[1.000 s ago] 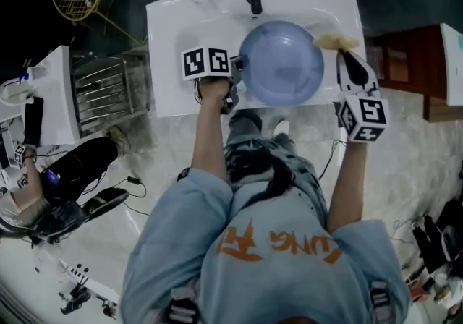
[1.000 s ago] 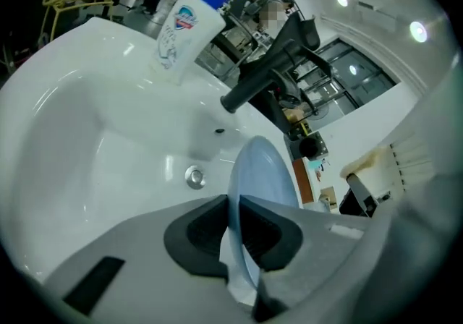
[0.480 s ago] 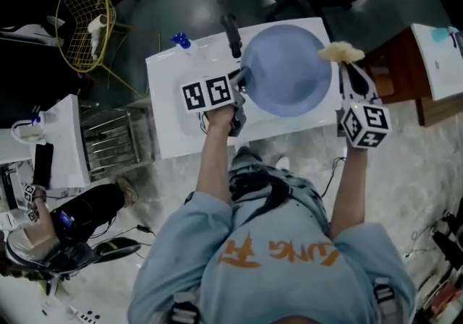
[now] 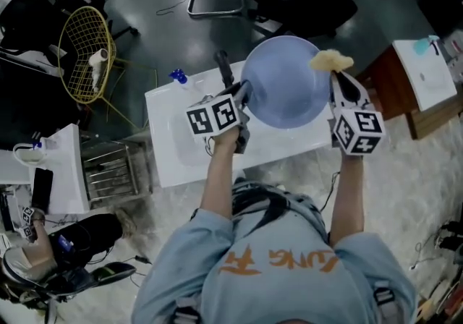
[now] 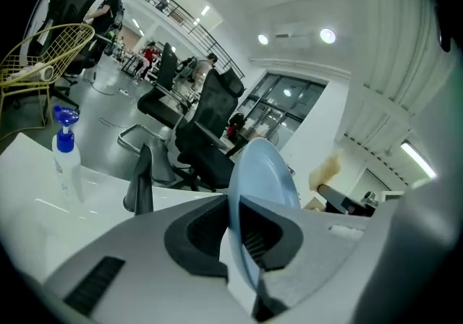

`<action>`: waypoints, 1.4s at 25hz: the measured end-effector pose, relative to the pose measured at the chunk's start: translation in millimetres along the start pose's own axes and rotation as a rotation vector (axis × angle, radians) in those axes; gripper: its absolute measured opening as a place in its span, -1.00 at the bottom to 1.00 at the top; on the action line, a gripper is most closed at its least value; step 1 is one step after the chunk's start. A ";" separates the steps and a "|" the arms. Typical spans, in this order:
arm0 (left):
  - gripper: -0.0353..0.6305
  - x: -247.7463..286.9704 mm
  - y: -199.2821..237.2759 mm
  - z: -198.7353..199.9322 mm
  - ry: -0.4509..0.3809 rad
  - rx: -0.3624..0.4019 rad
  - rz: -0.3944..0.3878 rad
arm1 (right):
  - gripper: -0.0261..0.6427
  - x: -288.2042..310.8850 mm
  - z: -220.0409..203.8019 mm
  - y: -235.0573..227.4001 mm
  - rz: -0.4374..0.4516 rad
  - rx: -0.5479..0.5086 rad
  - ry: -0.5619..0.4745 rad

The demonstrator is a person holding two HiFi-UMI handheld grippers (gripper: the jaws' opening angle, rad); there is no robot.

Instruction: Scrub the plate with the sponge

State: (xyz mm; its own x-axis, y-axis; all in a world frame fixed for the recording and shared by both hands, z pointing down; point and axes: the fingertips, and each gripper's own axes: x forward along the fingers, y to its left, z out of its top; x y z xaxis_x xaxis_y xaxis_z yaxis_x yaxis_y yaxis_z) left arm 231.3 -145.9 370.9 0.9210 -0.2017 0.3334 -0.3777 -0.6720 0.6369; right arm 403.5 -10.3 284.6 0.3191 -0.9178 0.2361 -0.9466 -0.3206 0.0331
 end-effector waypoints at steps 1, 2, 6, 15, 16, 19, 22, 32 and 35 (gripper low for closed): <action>-0.82 -0.1 -1.7 -1.5 0.000 0.003 0.000 | -0.87 2.4 0.5 5.5 0.014 -0.007 0.005; -0.82 -0.7 -2.8 -3.7 0.000 0.006 0.002 | -0.87 5.4 0.8 12.2 0.031 -0.014 0.011; -0.82 -2.3 -2.6 -10.0 0.000 0.014 0.014 | -0.87 23.1 2.2 44.6 0.111 -0.043 0.026; -0.82 -26.7 15.6 -19.8 -0.031 -0.022 0.056 | -0.87 50.9 -7.3 133.7 0.293 -0.126 0.085; -0.82 -29.5 18.0 -21.6 -0.035 -0.029 0.063 | -0.87 53.9 -9.3 142.4 0.313 -0.135 0.092; -0.82 -36.1 23.6 -25.1 -0.047 -0.046 0.074 | -0.87 64.1 -16.5 163.8 0.357 -0.161 0.115; -0.82 -42.3 31.2 -28.2 -0.051 -0.052 0.083 | -0.87 74.0 -26.4 181.6 0.389 -0.177 0.141; -0.82 -52.2 36.5 -39.5 -0.048 -0.056 0.084 | -0.87 93.2 -50.2 203.3 0.420 -0.187 0.206; -0.82 -52.3 38.3 -41.7 -0.043 -0.053 0.085 | -0.87 97.0 -52.1 200.6 0.413 -0.185 0.210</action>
State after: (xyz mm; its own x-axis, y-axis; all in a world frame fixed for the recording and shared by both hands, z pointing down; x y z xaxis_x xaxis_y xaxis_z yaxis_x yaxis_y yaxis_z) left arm 164.7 -131.4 406.9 0.8883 -0.2875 0.3582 -0.4580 -0.6126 0.6442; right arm 242.2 -151.5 364.8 -0.0817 -0.8862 0.4560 -0.9903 0.1238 0.0631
